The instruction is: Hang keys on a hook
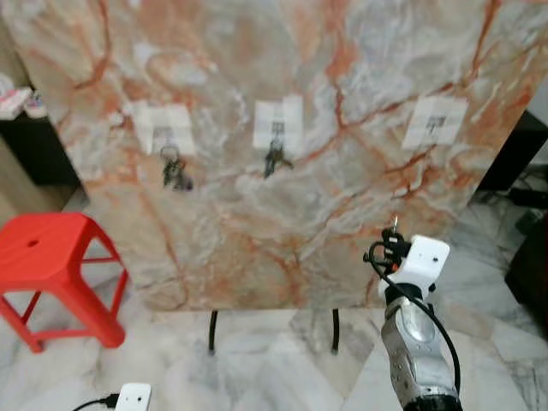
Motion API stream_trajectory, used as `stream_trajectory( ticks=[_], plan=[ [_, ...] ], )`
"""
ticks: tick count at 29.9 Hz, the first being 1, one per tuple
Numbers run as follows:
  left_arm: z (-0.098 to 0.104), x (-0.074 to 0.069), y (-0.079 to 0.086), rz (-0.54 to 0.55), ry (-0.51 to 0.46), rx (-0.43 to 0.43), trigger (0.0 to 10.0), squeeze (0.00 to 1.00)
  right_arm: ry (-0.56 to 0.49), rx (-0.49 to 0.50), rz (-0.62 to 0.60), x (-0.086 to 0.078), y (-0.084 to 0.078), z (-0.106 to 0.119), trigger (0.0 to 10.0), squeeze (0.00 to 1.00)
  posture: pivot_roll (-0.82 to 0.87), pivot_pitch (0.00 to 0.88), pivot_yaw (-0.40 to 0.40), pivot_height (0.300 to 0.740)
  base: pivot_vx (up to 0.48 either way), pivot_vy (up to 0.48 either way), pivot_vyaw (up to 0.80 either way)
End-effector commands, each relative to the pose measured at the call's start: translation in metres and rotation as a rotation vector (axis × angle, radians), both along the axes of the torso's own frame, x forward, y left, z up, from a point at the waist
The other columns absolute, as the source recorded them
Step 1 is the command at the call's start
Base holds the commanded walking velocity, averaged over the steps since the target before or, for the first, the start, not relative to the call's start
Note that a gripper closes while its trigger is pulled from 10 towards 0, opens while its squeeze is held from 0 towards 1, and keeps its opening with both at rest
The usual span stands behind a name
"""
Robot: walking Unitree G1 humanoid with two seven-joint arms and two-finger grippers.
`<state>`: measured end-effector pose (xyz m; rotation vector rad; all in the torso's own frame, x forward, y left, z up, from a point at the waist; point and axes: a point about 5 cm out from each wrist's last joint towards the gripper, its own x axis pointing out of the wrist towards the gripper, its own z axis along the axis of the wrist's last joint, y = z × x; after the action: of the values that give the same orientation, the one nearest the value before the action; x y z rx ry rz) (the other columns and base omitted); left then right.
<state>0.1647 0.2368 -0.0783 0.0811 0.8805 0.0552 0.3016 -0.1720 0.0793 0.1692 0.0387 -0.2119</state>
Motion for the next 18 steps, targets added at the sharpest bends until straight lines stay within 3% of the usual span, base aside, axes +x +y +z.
stream_trajectory(
  ticks=[1,6,18],
  plan=[
    [-0.0008,-0.0059,0.0065,-0.002,0.015,0.024,10.0,0.0,-0.02,0.009,0.007,0.0035,0.003,0.005,10.0,0.0,0.0,0.0,-0.025,0.74,0.251,0.0,-0.43],
    [-0.0009,-0.0062,0.0064,-0.001,0.014,0.023,10.0,0.0,-0.02,0.004,0.01,0.0045,0.0031,0.0054,10.0,0.0,0.0,0.0,-0.028,0.74,0.252,0.0,-0.68],
    [-0.0016,-0.0071,0.0036,-0.017,0.009,0.019,10.0,0.0,-0.031,-0.004,0.006,0.007,0.0028,0.0077,10.0,0.0,0.0,0.0,-0.028,0.74,0.042,0.0,0.0]
  ],
)
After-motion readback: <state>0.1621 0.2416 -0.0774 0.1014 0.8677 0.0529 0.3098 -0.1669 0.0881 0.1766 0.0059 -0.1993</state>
